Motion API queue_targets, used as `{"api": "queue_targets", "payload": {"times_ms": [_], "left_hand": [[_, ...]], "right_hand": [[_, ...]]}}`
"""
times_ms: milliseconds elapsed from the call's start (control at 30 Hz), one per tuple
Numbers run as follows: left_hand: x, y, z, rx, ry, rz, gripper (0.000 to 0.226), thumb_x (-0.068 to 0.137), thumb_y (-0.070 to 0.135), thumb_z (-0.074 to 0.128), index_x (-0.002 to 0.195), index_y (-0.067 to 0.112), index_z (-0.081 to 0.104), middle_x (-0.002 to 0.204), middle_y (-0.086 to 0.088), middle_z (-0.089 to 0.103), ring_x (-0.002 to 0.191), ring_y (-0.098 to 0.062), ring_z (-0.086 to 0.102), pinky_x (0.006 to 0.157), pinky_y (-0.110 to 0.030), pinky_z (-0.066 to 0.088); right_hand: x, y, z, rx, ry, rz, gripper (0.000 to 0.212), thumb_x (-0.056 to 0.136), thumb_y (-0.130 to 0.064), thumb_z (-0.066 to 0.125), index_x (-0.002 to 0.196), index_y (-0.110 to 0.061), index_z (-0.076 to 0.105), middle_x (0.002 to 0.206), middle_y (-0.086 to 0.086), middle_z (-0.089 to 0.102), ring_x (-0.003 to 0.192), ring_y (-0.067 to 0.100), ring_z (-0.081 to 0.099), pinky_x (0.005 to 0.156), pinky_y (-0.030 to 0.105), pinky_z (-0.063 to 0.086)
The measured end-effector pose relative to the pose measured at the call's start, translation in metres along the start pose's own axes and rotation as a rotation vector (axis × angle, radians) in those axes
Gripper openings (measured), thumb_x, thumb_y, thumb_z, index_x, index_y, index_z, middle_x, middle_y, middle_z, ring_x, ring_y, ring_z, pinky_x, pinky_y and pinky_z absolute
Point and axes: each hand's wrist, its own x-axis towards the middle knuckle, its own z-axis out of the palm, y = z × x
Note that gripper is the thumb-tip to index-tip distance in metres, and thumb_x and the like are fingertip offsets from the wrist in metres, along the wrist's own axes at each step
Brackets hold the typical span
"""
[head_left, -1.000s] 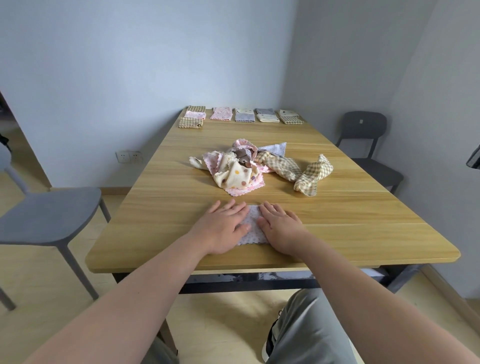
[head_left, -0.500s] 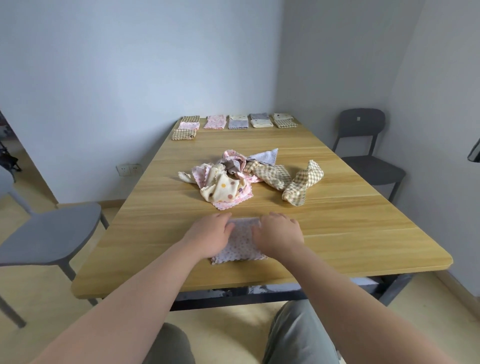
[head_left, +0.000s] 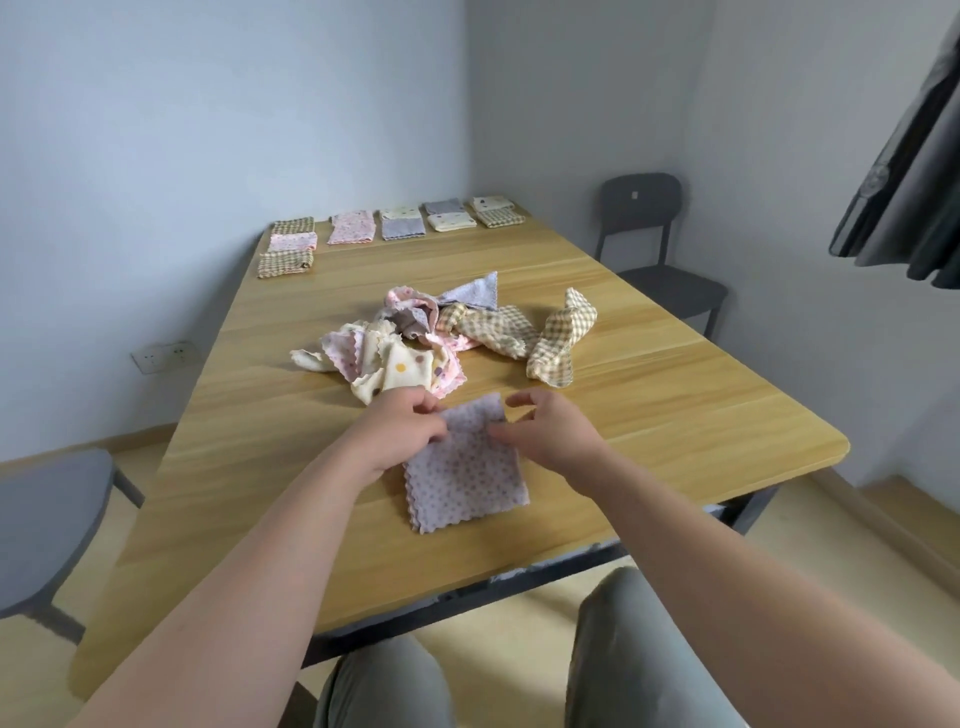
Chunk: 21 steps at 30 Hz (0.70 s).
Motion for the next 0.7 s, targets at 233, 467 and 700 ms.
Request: {"api": "queue_targets", "payload": {"times_ms": [233, 467, 700], "left_hand": [[0.024, 0.032, 0.007, -0.515, -0.083, -0.05, 0.037, 0.077, 0.007, 0.084, 0.109, 0.009, 0.068, 0.104, -0.006, 0.076, 0.105, -0.023, 0.07, 0.096, -0.037, 0.052], [0.091, 0.084, 0.054, -0.716, -0.163, -0.129, 0.018, 0.091, 0.012, 0.072, 0.107, 0.015, 0.067, 0.102, -0.001, 0.076, 0.094, -0.007, 0.072, 0.099, -0.025, 0.044], [0.111, 0.191, 0.063, -0.842, -0.177, -0.259, 0.03, 0.093, 0.023, 0.071, 0.119, 0.009, 0.067, 0.112, -0.004, 0.076, 0.102, -0.015, 0.073, 0.087, -0.035, 0.053]], "right_hand": [[0.021, 0.009, -0.038, 0.279, 0.088, -0.062, 0.032, 0.092, -0.034, 0.072, 0.096, -0.002, 0.072, 0.086, 0.012, 0.067, 0.08, 0.019, 0.062, 0.072, 0.035, 0.05], [0.079, 0.026, -0.11, 0.208, 0.164, -0.104, 0.02, 0.095, -0.037, 0.068, 0.09, -0.018, 0.073, 0.086, 0.001, 0.077, 0.073, 0.01, 0.07, 0.062, 0.028, 0.055], [0.108, -0.026, -0.217, 0.065, 0.158, -0.041, 0.021, 0.095, -0.044, 0.066, 0.093, -0.024, 0.073, 0.085, -0.001, 0.075, 0.08, 0.02, 0.071, 0.07, 0.039, 0.056]]}}
